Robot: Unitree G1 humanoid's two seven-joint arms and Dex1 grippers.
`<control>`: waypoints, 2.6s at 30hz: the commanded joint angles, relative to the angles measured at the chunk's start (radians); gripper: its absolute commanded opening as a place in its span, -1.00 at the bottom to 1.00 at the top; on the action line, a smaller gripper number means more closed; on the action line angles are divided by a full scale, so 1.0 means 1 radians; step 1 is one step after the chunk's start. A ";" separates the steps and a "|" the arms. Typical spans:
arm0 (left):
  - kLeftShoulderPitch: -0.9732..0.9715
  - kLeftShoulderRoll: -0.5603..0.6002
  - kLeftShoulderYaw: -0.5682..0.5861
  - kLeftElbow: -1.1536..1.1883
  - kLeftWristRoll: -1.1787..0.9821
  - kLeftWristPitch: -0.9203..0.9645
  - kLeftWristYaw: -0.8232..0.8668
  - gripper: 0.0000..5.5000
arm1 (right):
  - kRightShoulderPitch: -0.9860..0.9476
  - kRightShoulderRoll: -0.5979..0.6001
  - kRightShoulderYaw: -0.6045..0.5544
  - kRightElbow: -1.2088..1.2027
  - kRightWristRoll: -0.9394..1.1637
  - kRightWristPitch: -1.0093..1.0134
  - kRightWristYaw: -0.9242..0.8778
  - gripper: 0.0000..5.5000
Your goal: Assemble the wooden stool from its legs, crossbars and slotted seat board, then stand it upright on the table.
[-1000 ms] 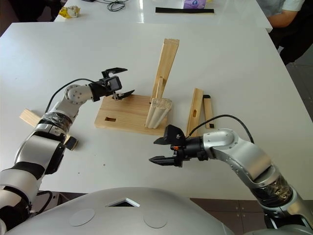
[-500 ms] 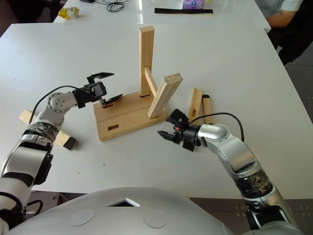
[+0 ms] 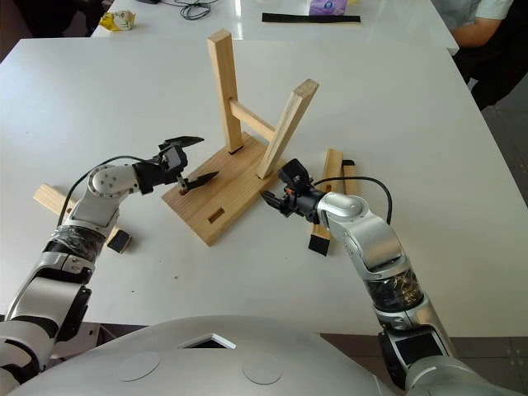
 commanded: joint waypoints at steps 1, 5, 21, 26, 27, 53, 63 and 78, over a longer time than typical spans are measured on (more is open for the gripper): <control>0.049 0.000 0.016 -0.163 -0.058 0.166 -0.018 0.62 | -0.022 -0.006 -0.039 0.065 -0.047 -0.044 -0.025 0.20; 0.088 0.010 0.033 -0.273 -0.095 0.294 -0.015 0.62 | -0.042 -0.002 -0.052 0.116 -0.081 -0.086 -0.030 0.20; -0.064 0.106 0.173 -0.105 -0.008 0.218 0.049 0.62 | 0.134 -0.140 -0.022 -0.273 -0.026 -0.005 0.148 0.20; -0.023 0.133 0.076 0.112 0.156 -0.131 0.058 0.62 | 0.139 -0.147 0.002 -0.326 -0.013 0.017 0.167 0.20; -0.014 0.138 0.056 0.148 0.186 -0.196 0.063 0.62 | 0.136 -0.147 0.005 -0.327 -0.013 0.020 0.167 0.20; 0.208 0.119 0.001 -0.334 0.044 -0.011 -0.058 0.62 | 0.048 -0.192 -0.042 -0.096 -0.117 -0.107 0.166 0.20; 0.169 0.153 0.204 -0.460 -0.087 0.239 0.019 0.62 | 0.094 -0.215 -0.137 -0.147 -0.112 -0.108 0.149 0.20; 0.264 0.705 0.333 0.326 0.456 0.051 0.544 0.62 | 0.325 -0.146 -0.311 -0.331 -0.095 -0.048 0.028 0.20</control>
